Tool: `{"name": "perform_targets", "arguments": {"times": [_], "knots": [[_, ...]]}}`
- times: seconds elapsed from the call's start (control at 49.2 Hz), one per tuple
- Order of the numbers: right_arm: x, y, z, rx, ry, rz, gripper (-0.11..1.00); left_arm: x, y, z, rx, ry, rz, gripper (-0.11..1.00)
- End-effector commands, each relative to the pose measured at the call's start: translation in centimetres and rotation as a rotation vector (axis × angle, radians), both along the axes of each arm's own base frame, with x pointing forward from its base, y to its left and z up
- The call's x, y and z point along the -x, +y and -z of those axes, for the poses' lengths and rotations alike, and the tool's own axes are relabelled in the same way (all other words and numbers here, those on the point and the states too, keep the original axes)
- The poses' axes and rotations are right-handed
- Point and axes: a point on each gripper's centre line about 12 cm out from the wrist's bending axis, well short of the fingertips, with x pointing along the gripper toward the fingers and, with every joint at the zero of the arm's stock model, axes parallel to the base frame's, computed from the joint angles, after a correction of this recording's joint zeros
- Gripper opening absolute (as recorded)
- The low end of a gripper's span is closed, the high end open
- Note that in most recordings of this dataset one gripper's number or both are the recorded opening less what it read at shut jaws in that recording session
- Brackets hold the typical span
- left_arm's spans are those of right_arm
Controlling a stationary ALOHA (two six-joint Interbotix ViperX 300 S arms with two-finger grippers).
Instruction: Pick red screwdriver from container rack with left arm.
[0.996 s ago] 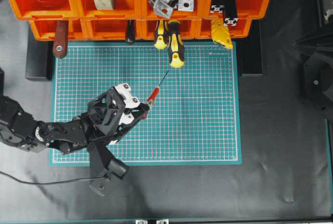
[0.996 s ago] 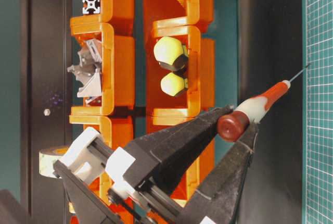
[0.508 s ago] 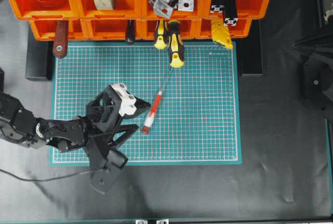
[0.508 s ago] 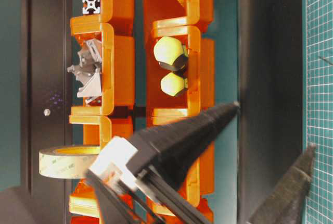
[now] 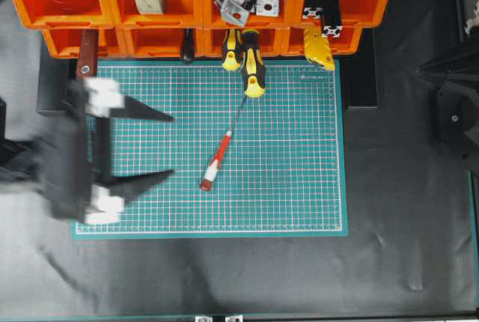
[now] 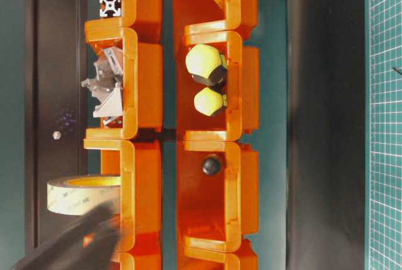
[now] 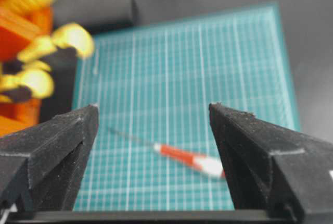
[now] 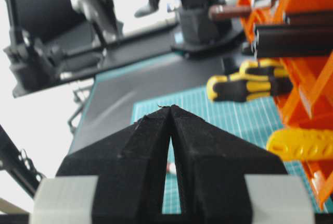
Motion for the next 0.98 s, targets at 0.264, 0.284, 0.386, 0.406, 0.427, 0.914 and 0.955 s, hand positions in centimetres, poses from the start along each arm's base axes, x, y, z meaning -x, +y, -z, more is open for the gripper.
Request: {"name": "perform_targets", "arguments": {"times": [0.264,0.284,0.386,0.406,0.427,0.914,0.955], "knots": [[-0.3,-0.1,-1.1,0.015,-0.029,0.008,0.0,8.6,3.6,-7.3,0.135,-0.294,0.037,0.82],[-0.3,-0.1,-1.1,0.015,-0.031,0.009,0.0,8.9,3.7,-7.4,0.14,-0.304,0.042,0.82],[-0.4,-0.2,-1.3,0.014,-0.043,0.012,0.0,10.1,3.9,-7.6,0.156,-0.339,0.07,0.82],[-0.4,-0.1,-1.3,0.013,-0.044,0.011,0.0,10.3,3.9,-7.6,0.159,-0.344,0.075,0.82],[-0.4,-0.1,-1.3,0.013,-0.044,0.011,0.0,10.4,4.0,-7.6,0.161,-0.347,0.079,0.82],[-0.4,-0.1,-1.3,0.013,-0.035,0.009,0.0,10.9,3.9,-6.3,0.158,-0.334,0.098,0.82],[-0.4,-0.1,-1.3,0.013,-0.035,0.01,0.0,11.0,3.9,-6.3,0.161,-0.336,0.101,0.82]]}}
